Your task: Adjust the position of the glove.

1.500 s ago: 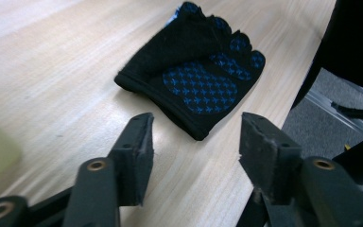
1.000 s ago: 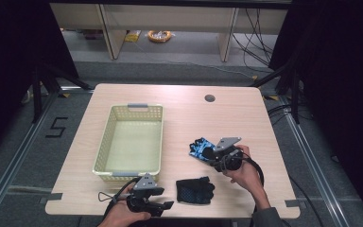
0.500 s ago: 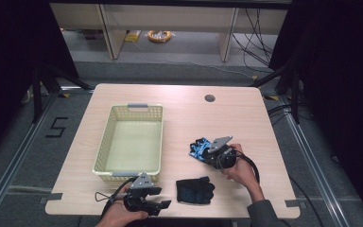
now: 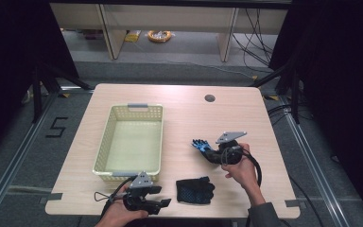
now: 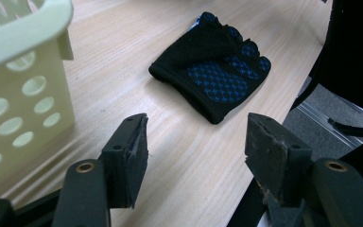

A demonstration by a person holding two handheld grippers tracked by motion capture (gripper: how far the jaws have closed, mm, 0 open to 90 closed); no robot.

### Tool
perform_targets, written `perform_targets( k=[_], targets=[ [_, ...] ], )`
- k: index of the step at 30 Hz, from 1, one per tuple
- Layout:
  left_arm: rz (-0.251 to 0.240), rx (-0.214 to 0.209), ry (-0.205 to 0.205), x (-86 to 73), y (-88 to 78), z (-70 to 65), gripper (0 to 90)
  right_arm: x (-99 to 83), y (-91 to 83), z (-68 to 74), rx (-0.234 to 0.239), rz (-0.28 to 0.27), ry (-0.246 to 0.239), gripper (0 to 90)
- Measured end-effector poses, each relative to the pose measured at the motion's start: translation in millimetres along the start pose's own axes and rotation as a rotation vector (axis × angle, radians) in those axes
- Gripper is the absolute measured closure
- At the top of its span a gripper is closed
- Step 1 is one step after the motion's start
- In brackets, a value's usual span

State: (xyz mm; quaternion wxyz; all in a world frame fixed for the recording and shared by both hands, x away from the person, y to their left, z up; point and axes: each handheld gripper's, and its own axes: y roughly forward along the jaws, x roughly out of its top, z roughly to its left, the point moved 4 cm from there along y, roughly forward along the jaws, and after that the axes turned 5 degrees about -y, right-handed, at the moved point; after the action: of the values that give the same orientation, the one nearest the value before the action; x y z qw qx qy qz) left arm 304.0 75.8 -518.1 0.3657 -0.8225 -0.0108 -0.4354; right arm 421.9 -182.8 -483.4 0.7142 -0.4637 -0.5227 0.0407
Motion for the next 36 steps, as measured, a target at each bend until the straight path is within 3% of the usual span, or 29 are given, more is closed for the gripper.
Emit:
perform_targets(
  k=[2, 3, 4, 6, 8, 10, 11, 13, 15, 16, 17, 19, 22, 23, 24, 26, 27, 28, 30, 31, 32, 33, 34, 35, 36],
  targets=[
    [-0.008, 0.004, 0.019, 4.1, 0.7, -1.7, 39.9, 2.2, -5.5, 4.9, -0.009, -0.051, 0.028, 88.4],
    [-0.008, 0.004, 0.019, 4.1, 0.7, -1.7, 40.0, 2.2, -5.5, 4.9, -0.009, -0.051, 0.028, 88.4],
    [-0.015, 0.001, 0.011, 5.4, 1.6, -3.4, 40.0, 3.9, -12.6, 10.6, 0.000, -0.051, 0.058, 88.4],
    [-0.021, 0.005, 0.002, 8.3, 3.2, -6.8, 39.9, 5.9, -17.3, 12.5, -0.010, -0.077, 0.044, 88.4],
    [-0.028, 0.007, 0.029, 12.2, 5.7, -10.2, 39.9, 8.2, -23.6, 23.3, 0.014, -0.100, 0.103, 88.4],
    [-0.033, 0.008, 0.055, 15.3, 8.8, -14.2, 39.7, 9.8, -26.9, 27.3, 0.000, -0.129, 0.089, 88.5],
    [-0.029, 0.000, 0.038, 16.6, 10.5, -18.3, 39.7, 10.6, -27.3, 31.5, 0.025, -0.145, 0.111, 88.5],
    [-0.032, -0.006, 0.064, 18.9, 11.9, -21.3, 39.5, 10.2, -30.6, 40.7, 0.041, -0.161, 0.111, 88.4],
    [-0.039, -0.013, 0.041, 18.4, 12.1, -23.6, 39.3, 6.7, -36.3, 56.8, 0.035, -0.162, 0.101, 88.4],
    [-0.032, -0.009, 0.069, 19.1, 10.0, -21.6, 39.3, 4.6, -39.1, 61.4, 0.037, -0.152, 0.105, 88.4],
    [-0.027, -0.007, 0.070, 18.6, 8.8, -20.5, 39.3, 2.1, -41.2, 65.1, 0.022, -0.167, 0.097, 88.4],
    [-0.039, -0.008, 0.055, 18.1, 7.7, -21.0, 39.2, -3.6, -47.1, 74.0, 0.043, -0.177, 0.122, 88.4],
    [-0.040, -0.003, 0.056, 16.8, 6.5, -20.1, 39.2, -13.7, -54.0, 81.0, 0.016, -0.170, 0.120, 88.4],
    [-0.038, -0.005, 0.053, 16.6, 6.3, -20.7, 39.2, -16.3, -53.9, 84.1, 0.012, -0.164, 0.137, 88.4],
    [-0.036, -0.009, 0.058, 16.3, 6.4, -20.9, 39.2, -20.5, -52.9, 85.0, -0.013, -0.152, 0.115, 88.3],
    [-0.041, -0.007, 0.041, 15.0, 7.2, -23.7, 39.2, -25.8, -49.9, 90.3, -0.019, -0.136, 0.121, 88.3],
    [-0.037, -0.005, 0.070, 14.3, 7.2, -22.9, 39.2, -27.3, -47.0, 91.6, -0.008, -0.134, 0.110, 88.3],
    [-0.023, -0.015, 0.061, 13.3, 6.8, -24.4, 39.2, -29.6, -42.8, 95.0, -0.014, -0.123, 0.115, 88.2],
    [-0.023, -0.018, 0.049, 11.3, 8.6, -27.2, 39.2, -32.1, -32.7, 101.6, 0.014, -0.098, 0.129, 88.0],
    [-0.023, -0.020, 0.071, 10.2, 9.6, -27.8, 39.3, -32.9, -29.0, 106.7, 0.038, -0.082, 0.171, 87.9],
    [-0.018, -0.023, 0.075, 9.2, 10.3, -28.3, 39.2, -34.0, -21.5, 105.4, 0.030, -0.081, 0.134, 87.7],
    [-0.006, -0.029, 0.056, 7.5, 11.4, -30.4, 39.2, -34.4, -18.0, 107.4, 0.036, -0.071, 0.143, 87.6],
    [-0.019, -0.024, 0.064, 7.3, 12.9, -30.8, 39.3, -35.6, -12.2, 109.9, 0.057, -0.058, 0.151, 87.1],
    [0.003, -0.015, 0.073, 6.0, 13.7, -30.2, 39.3, -36.3, -10.7, 114.0, 0.058, -0.037, 0.187, 86.7],
    [-0.007, -0.025, 0.068, 5.7, 15.3, -32.2, 39.3, -37.1, -7.1, 111.9, 0.063, -0.048, 0.149, 86.1]
  ],
)
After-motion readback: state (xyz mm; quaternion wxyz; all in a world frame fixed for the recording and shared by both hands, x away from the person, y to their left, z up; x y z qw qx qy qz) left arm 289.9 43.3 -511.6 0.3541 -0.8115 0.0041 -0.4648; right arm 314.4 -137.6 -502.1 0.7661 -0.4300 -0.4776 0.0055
